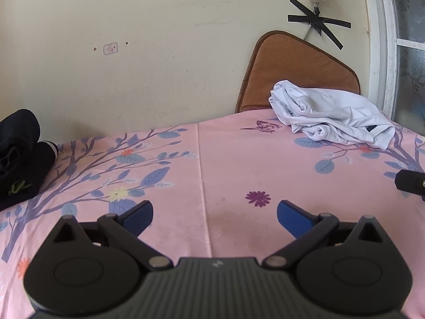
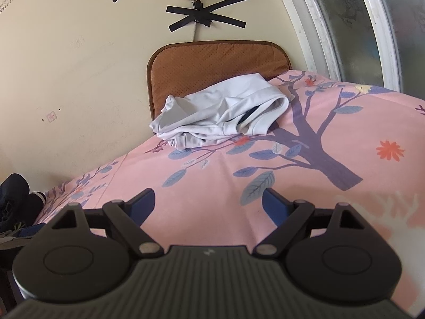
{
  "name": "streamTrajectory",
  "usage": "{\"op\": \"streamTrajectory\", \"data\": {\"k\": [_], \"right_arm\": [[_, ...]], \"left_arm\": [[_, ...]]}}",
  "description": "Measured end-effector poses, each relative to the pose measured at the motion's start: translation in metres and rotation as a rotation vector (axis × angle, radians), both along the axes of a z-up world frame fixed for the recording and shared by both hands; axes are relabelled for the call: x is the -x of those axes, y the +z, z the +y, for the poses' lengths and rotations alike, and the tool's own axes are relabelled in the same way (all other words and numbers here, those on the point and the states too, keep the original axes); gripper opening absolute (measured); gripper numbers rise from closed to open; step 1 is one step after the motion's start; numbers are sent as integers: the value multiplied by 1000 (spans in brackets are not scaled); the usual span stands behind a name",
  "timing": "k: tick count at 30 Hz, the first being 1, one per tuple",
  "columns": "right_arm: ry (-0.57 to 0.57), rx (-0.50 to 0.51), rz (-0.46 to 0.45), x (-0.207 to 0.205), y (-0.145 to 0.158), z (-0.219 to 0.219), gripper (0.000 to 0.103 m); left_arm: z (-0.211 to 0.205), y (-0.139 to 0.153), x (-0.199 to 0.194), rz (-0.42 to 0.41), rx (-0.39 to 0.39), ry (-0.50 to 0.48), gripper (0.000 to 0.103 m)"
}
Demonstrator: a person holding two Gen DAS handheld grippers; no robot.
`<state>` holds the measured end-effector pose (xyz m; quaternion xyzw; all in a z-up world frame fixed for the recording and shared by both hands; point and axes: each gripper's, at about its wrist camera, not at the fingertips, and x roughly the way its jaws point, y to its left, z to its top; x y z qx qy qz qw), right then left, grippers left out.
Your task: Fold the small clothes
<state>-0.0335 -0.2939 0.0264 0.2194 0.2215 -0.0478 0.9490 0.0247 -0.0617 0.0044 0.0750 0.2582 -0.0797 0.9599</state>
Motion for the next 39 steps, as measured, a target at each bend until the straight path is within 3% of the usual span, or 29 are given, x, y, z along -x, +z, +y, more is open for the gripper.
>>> {"op": "streamTrajectory", "data": {"k": [39], "right_arm": [[21,-28,-10,-1,-1,-1,90]], "left_arm": [[-1,-1,2,-22,-46,-5,103]]}}
